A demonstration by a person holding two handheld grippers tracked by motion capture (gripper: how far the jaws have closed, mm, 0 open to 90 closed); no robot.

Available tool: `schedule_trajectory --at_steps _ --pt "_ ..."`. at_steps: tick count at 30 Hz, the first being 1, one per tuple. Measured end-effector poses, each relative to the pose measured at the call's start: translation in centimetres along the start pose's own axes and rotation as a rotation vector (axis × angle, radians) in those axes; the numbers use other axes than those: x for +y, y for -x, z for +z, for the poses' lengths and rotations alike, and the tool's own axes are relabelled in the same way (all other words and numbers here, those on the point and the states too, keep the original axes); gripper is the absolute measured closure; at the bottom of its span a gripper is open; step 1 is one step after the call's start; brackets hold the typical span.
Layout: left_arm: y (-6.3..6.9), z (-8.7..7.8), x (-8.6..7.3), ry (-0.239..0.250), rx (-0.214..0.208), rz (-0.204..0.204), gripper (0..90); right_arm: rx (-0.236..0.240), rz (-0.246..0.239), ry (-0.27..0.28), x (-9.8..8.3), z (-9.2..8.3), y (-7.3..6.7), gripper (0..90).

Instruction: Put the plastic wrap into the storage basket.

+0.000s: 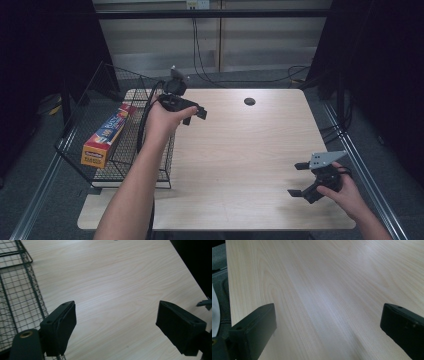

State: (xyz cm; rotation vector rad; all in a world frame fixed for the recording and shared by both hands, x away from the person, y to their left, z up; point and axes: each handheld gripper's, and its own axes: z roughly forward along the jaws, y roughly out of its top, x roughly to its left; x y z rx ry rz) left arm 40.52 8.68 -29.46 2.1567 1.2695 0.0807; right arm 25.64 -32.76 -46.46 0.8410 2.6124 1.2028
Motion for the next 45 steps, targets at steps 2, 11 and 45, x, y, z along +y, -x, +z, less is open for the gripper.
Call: schedule_trajectory --at_steps 2,11,45 --pt "0.3 0.3 0.0 -0.007 -0.003 0.011 16.4 0.0 -0.004 0.0 0.0 0.0 0.0 0.1" --pt "0.8 1.8 -0.8 -0.015 -0.023 0.041 16.5 0.003 -0.003 -0.002 0.0 0.0 0.0 0.1" --pt "2.8 6.2 -4.9 -0.001 -0.09 0.124 15.5 0.003 -0.009 -0.01 0.0 0.1 -0.1 0.2"
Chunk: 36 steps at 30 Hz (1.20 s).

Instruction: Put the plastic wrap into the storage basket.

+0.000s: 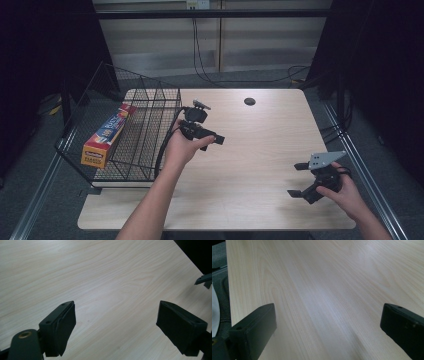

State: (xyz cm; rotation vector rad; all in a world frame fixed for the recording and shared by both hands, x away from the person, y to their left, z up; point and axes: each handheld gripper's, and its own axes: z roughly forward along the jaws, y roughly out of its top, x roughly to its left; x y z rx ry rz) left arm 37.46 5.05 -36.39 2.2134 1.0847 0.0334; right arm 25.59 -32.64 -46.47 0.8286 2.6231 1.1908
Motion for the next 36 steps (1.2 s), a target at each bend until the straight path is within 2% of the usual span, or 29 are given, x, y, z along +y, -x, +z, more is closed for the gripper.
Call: schedule_trajectory --at_steps 5,7,11,14,23,24,25,31,32,34,36 --pt "0.5 1.0 -0.6 0.014 -0.019 -0.009 15.2 0.002 -0.001 0.0 0.0 0.1 0.0 0.2" --pt "0.6 1.2 -0.8 -0.001 -0.03 0.014 15.0 0.002 0.0 -0.001 0.0 0.1 0.0 0.2" --pt "1.0 2.0 -1.3 0.012 -0.034 0.003 14.4 0.003 0.001 -0.003 0.0 0.1 0.0 0.1" --pt "1.0 2.3 -1.8 -0.008 -0.037 0.033 14.3 0.002 0.0 -0.003 0.0 0.1 0.0 0.2" --pt "1.8 4.0 -3.0 -0.008 -0.056 0.054 13.2 0.001 -0.004 -0.004 0.0 0.2 0.0 0.1" --pt "1.8 4.1 -3.1 -0.021 -0.059 0.076 13.3 0.001 -0.005 -0.005 0.0 0.2 0.0 0.2" --pt "1.9 4.2 -3.2 -0.023 -0.065 0.074 13.2 0.0 -0.004 -0.005 0.0 0.2 0.0 0.2" --pt "2.5 5.1 -3.9 -0.002 -0.073 0.087 12.9 -0.001 -0.012 -0.01 0.0 0.3 0.0 0.2" --pt "2.4 5.1 -4.0 -0.011 -0.074 0.107 12.6 0.0 -0.011 -0.011 0.0 0.3 -0.1 0.1" --pt "2.6 5.4 -4.3 0.002 -0.083 0.102 12.3 -0.002 -0.009 -0.013 0.0 0.3 -0.1 0.2" --pt "2.7 5.5 -4.5 -0.008 -0.076 0.118 12.1 -0.004 -0.012 -0.018 0.0 0.3 -0.1 0.1"
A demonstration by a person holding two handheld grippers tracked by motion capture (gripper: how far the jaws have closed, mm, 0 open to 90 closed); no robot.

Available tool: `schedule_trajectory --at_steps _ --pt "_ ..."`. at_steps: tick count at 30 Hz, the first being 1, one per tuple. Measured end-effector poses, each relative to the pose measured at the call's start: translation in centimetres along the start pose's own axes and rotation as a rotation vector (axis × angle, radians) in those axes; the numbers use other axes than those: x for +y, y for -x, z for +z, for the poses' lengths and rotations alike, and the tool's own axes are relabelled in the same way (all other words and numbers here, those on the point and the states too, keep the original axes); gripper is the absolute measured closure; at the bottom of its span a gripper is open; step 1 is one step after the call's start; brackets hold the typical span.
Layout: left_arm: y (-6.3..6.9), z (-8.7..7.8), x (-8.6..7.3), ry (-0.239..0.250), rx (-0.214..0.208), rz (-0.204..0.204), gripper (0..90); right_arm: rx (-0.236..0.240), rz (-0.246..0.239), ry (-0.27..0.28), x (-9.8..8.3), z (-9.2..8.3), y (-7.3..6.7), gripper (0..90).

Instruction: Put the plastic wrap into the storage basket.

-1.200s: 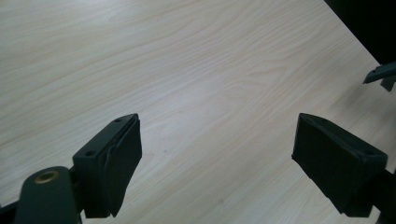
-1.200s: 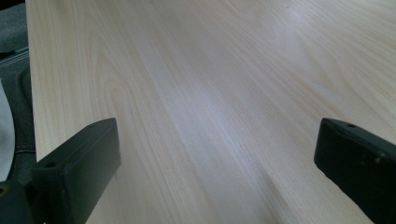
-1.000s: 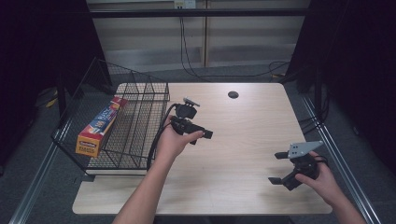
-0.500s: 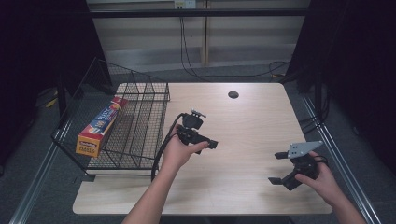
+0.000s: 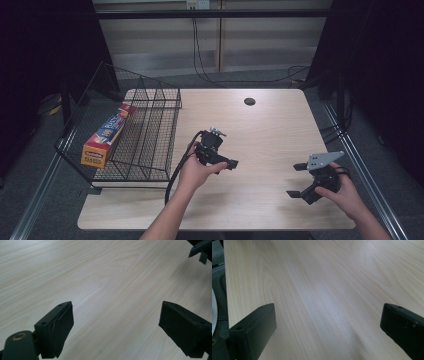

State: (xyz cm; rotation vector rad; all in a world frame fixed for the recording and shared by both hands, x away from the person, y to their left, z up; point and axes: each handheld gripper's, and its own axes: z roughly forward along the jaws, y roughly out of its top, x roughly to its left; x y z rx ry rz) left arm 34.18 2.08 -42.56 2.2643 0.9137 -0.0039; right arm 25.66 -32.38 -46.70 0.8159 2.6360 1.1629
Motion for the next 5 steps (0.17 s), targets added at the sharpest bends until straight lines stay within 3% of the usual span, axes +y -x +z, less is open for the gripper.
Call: schedule_trajectory --at_steps 5 --pt "0.16 0.78 -0.6 0.002 -0.011 0.017 11.0 -0.007 -0.007 -0.004 -0.02 0.19 -0.06 0.2"
